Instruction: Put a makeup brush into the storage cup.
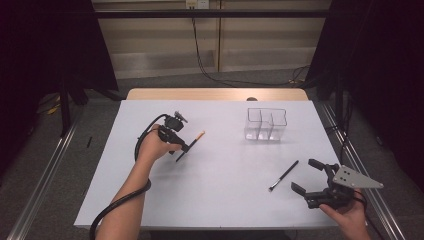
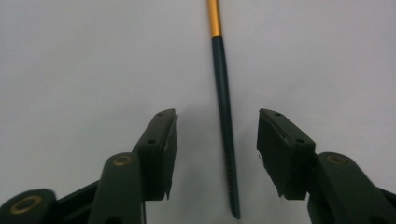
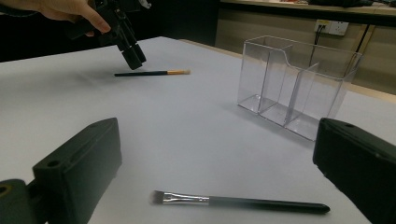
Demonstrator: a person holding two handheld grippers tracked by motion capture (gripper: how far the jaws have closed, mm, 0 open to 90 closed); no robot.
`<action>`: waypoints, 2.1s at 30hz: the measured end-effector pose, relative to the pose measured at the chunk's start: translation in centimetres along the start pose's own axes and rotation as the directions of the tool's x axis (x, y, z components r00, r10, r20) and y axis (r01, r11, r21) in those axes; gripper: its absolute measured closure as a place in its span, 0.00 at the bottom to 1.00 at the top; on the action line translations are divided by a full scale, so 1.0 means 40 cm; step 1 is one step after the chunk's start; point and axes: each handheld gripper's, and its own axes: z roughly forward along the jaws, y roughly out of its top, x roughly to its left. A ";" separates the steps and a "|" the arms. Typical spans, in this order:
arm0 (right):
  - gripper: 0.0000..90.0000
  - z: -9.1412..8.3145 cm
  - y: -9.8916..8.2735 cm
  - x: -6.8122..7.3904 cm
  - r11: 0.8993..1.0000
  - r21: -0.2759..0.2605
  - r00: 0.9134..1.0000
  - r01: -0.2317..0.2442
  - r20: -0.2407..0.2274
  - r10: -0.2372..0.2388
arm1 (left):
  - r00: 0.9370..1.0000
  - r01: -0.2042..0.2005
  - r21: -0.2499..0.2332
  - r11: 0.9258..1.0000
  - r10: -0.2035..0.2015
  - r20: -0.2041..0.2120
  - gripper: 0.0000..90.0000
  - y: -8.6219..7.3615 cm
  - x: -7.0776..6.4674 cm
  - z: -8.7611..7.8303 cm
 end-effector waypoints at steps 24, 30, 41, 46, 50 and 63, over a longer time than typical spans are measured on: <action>0.01 -0.002 -0.001 -0.002 1.000 0.002 1.000 -0.004 0.001 0.004 | 1.000 0.018 0.096 0.995 -0.020 0.011 0.82 0.008 -0.008 0.026; 0.01 0.000 -0.002 -0.002 1.000 0.005 1.000 -0.001 -0.001 0.001 | 1.000 0.010 0.115 0.993 -0.008 -0.015 0.94 0.013 -0.009 0.029; 0.01 0.003 -0.002 -0.003 1.000 0.005 1.000 -0.002 0.001 0.002 | 0.999 0.052 0.136 0.989 -0.052 -0.007 0.93 0.017 -0.004 0.035; 0.01 0.003 0.000 -0.003 1.000 0.005 1.000 -0.001 -0.002 0.001 | 0.998 0.069 0.107 0.992 -0.069 -0.003 0.94 0.008 -0.004 0.033; 0.01 0.004 -0.003 -0.005 1.000 0.008 1.000 -0.004 0.002 0.004 | 0.998 0.064 0.097 0.993 -0.063 -0.015 0.95 0.005 -0.007 0.031; 0.01 -0.001 -0.003 -0.008 1.000 0.010 1.000 -0.008 0.011 0.008 | 0.999 0.040 0.095 0.995 -0.036 -0.040 0.95 0.009 -0.018 0.020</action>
